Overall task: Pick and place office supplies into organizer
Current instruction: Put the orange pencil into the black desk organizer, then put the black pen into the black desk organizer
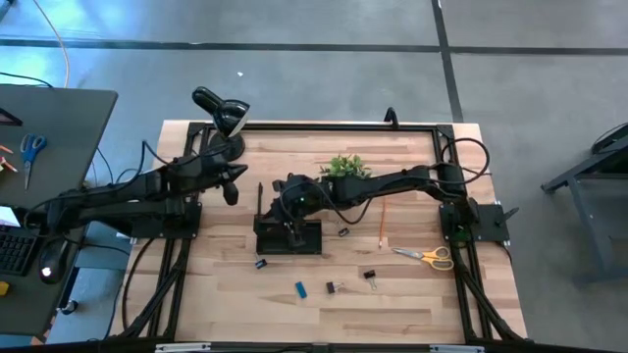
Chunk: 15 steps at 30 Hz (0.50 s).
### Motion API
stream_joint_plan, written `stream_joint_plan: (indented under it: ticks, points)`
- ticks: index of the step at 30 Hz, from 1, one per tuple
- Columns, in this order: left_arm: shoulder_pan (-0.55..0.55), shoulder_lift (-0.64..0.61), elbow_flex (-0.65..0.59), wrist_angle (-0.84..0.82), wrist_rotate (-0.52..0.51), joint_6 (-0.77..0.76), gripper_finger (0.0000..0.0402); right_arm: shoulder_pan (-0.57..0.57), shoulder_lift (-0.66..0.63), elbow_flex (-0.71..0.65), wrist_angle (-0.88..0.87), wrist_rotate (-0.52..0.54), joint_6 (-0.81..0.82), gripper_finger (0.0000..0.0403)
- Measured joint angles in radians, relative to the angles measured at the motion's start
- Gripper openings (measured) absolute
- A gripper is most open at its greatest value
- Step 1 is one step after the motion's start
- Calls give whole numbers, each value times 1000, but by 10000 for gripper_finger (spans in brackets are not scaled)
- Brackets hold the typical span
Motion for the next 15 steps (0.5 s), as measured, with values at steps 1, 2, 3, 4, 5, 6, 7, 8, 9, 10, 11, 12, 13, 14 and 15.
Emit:
stream_joint_plan:
  ticks: [1, 2, 3, 4, 5, 6, 7, 8, 9, 10, 11, 12, 13, 14, 15]
  points:
    - [0, 10, 0, -15, -14, -12, 1, 3, -1, 0, 0, -4, 0, 122]
    - [0, 20, 0, -31, -31, -25, 1, 5, -9, 0, -8, -11, 0, 129]
    - [0, 32, 0, -45, -41, -41, 3, 8, -18, -1, -20, -17, -2, 135]
    - [0, 46, 0, -60, -52, -58, 7, 13, -33, -1, -25, -22, -3, 142]
    - [1, 60, 0, -76, -58, -74, 14, 20, -52, -1, -36, -24, -3, 149]
    - [1, 76, 0, -86, -64, -92, 23, 25, -78, -1, -50, -28, -4, 156]
    - [1, 94, 0, -89, -72, -110, 33, 29, -105, -1, -68, -27, -6, 163]
    - [1, 112, 0, -93, -77, -130, 44, 33, -128, 0, -86, -22, -7, 170]
    - [0, 132, 0, -102, -80, -154, 56, 38, -155, 0, -107, -6, -7, 177]
    - [0, 154, 0, -107, -80, -181, 69, 43, -180, 0, -142, 19, -7, 182]
    - [0, 178, 0, -110, -80, -208, 81, 48, -201, 0, -178, 52, -7, 187]
    - [0, 204, 0, -109, -80, -233, 94, 51, -221, 0, -204, 84, -7, 192]
    - [0, 231, 0, -114, -79, -254, 105, 53, -241, 0, -238, 118, -7, 195]
    - [0, 262, 0, -119, -80, -274, 115, 53, -257, 0, -266, 148, -6, 198]
    - [0, 295, 0, -115, -83, -293, 124, 55, -270, 0, -284, 170, -3, 199]
